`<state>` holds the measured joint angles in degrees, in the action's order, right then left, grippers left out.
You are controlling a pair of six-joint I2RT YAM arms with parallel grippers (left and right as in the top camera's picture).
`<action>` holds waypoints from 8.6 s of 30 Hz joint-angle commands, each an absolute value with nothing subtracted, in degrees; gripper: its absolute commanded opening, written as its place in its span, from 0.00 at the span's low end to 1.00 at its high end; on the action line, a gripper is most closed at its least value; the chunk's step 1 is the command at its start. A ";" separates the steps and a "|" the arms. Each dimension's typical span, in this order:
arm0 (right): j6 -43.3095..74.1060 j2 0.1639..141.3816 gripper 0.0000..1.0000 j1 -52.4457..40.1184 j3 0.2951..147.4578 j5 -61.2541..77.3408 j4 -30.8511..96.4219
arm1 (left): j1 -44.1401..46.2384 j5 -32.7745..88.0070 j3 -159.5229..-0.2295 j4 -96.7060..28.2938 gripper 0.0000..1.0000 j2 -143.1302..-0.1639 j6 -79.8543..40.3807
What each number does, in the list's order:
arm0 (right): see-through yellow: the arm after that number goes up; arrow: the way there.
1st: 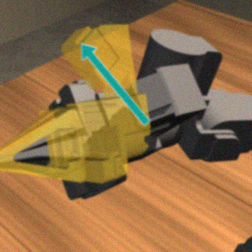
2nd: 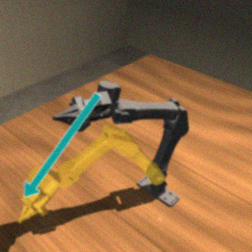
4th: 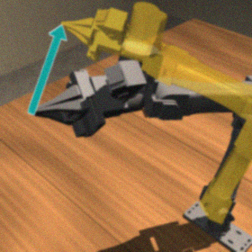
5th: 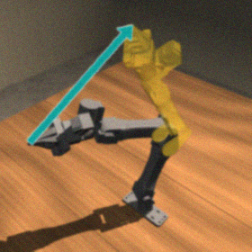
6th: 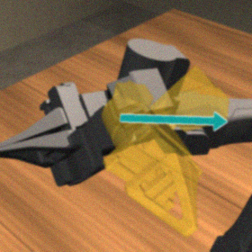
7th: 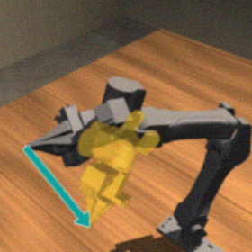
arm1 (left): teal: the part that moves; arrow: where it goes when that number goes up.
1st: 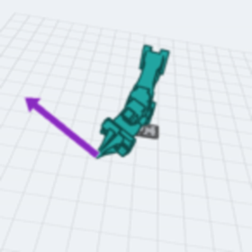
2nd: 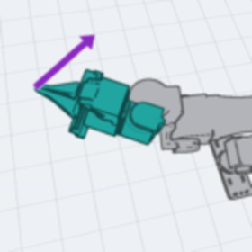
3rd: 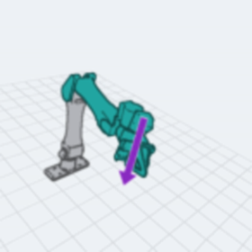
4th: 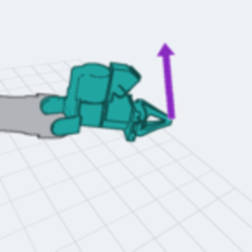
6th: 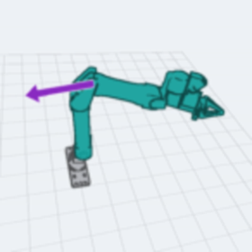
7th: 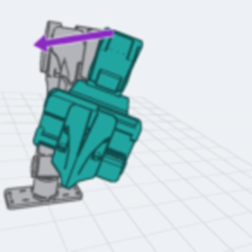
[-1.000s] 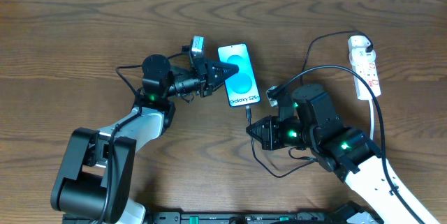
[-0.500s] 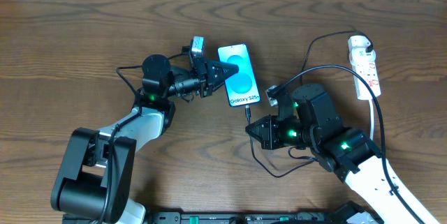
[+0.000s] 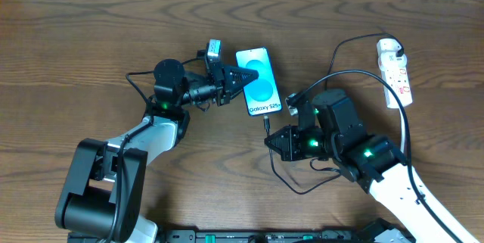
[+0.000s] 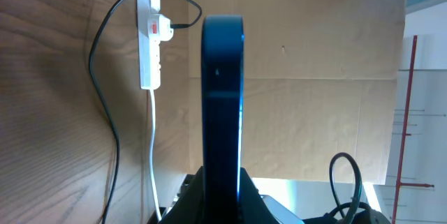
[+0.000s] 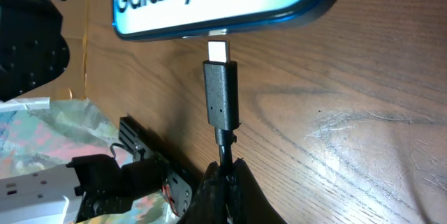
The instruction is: Plug charger to phone and switch on socket
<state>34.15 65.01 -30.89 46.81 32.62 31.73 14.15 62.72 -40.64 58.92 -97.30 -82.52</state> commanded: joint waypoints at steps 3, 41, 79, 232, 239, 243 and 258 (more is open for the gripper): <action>33.56 65.25 0.01 -31.18 46.44 32.71 31.51 | 14.22 65.19 -42.24 59.66 0.07 -96.66 -78.81; 31.64 65.25 0.01 -31.24 46.44 34.89 33.01 | 14.22 64.93 -42.24 59.24 0.07 -96.66 -71.94; 31.66 65.25 0.01 -31.24 46.44 33.58 34.13 | 14.22 64.66 -42.24 53.45 0.07 -96.66 -75.81; 33.65 65.78 0.01 -31.24 46.41 19.64 19.44 | 14.24 70.61 -42.24 57.58 0.07 -96.66 -71.11; 30.68 68.47 0.01 -32.01 46.41 19.62 17.76 | 14.24 71.92 -42.24 57.60 0.07 -96.66 -67.64; 29.17 69.12 0.01 -32.01 46.44 19.59 14.20 | 14.24 73.80 -42.24 57.60 0.07 -96.66 -66.46; 21.54 65.21 0.27 -31.92 47.00 20.05 17.50 | 14.22 76.12 -42.24 57.56 0.07 -96.66 -54.76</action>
